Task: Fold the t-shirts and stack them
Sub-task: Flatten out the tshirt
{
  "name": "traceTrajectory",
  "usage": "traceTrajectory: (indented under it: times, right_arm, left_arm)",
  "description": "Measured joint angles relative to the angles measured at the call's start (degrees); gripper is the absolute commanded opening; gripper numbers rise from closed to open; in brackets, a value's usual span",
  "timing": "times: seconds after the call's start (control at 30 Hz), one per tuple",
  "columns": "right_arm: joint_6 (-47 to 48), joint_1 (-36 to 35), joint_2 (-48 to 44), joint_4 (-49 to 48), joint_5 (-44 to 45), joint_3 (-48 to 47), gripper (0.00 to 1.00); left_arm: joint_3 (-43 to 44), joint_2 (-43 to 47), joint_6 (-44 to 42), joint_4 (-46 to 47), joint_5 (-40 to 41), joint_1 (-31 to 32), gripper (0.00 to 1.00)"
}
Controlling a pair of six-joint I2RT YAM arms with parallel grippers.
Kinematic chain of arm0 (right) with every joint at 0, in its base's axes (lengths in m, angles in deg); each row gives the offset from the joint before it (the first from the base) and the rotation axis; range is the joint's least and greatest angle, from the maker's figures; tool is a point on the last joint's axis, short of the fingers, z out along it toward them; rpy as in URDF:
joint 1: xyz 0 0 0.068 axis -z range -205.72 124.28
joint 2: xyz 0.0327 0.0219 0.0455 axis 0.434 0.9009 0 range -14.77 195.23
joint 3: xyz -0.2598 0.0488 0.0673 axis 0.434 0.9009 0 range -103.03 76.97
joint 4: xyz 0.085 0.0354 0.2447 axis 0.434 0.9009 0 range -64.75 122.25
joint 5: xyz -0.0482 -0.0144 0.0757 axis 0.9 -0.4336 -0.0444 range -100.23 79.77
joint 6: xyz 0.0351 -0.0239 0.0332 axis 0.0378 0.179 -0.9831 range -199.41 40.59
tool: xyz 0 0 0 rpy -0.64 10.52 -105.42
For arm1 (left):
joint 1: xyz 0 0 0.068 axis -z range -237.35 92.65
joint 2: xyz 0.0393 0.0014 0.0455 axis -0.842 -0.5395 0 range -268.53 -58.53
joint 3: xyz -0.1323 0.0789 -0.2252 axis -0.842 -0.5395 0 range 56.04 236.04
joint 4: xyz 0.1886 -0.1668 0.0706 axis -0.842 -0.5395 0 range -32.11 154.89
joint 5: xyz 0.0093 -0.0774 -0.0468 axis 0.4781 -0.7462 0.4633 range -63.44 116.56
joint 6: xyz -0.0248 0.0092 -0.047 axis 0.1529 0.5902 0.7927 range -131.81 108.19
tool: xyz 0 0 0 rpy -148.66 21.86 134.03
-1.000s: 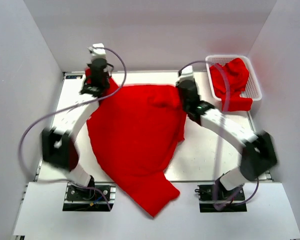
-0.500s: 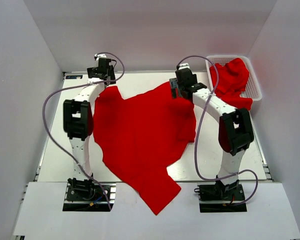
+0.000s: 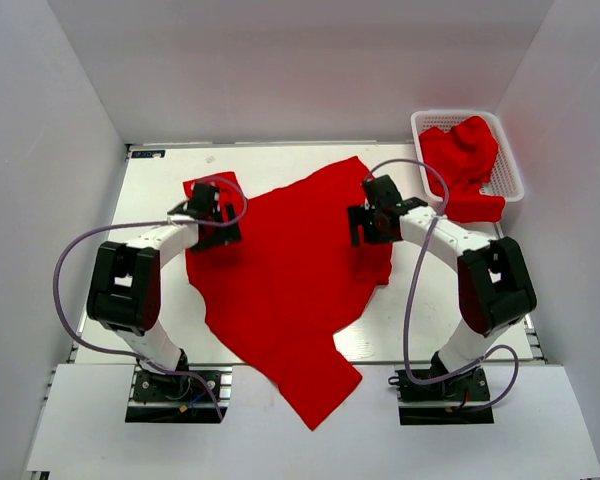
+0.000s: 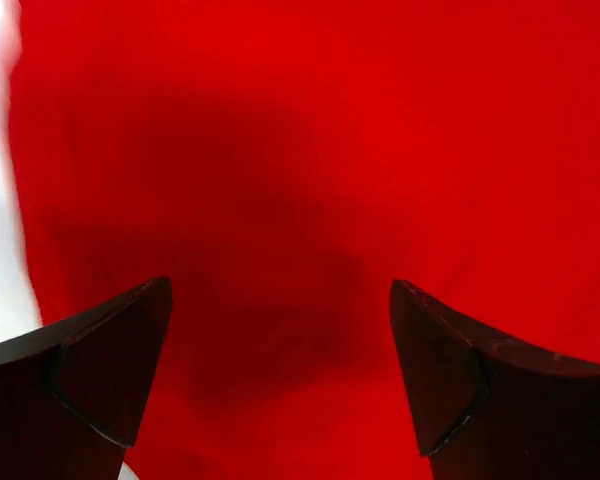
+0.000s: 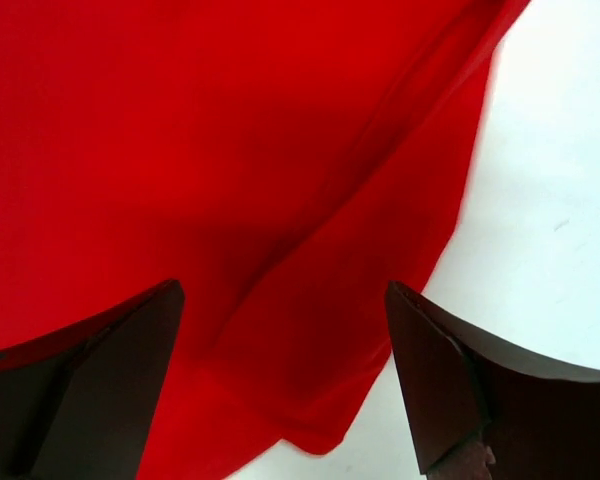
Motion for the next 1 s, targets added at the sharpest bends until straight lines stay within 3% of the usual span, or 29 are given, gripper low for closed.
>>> traceTrajectory:
  times: [0.17, 0.27, 0.43, 0.63, 0.83, 1.0]
  right_arm:
    - [-3.3, 0.0, -1.2, -0.8, -4.9, 5.1, 0.81]
    - [-5.5, 0.0, -1.1, -1.6, -6.0, 6.7, 0.72]
    - [-8.8, 0.0, 0.1, -3.8, -4.5, 6.7, 0.41]
    - [-12.0, 0.2, 2.4, -5.7, -0.9, 6.6, 0.36]
    - [-13.3, 1.1, 4.3, -6.5, 0.6, 6.5, 0.0]
    - [-13.5, 1.5, 4.3, -6.7, 1.2, 6.5, 0.0]
  left_arm:
    - [-7.5, 2.0, 1.8, 1.6, -3.5, 0.0, 1.0]
    - [-9.3, 3.9, 2.5, 3.1, -4.7, 0.0, 1.0]
    - [-10.2, 3.8, 3.3, 3.3, -4.2, 0.0, 1.0]
    - [-9.9, 3.2, 3.7, 3.4, -2.2, 0.3, 1.0]
    - [-9.1, 2.3, 3.8, 3.2, -0.3, 0.3, 1.0]
    - [-7.1, 0.4, 3.8, 2.3, 0.9, 0.3, 1.0]
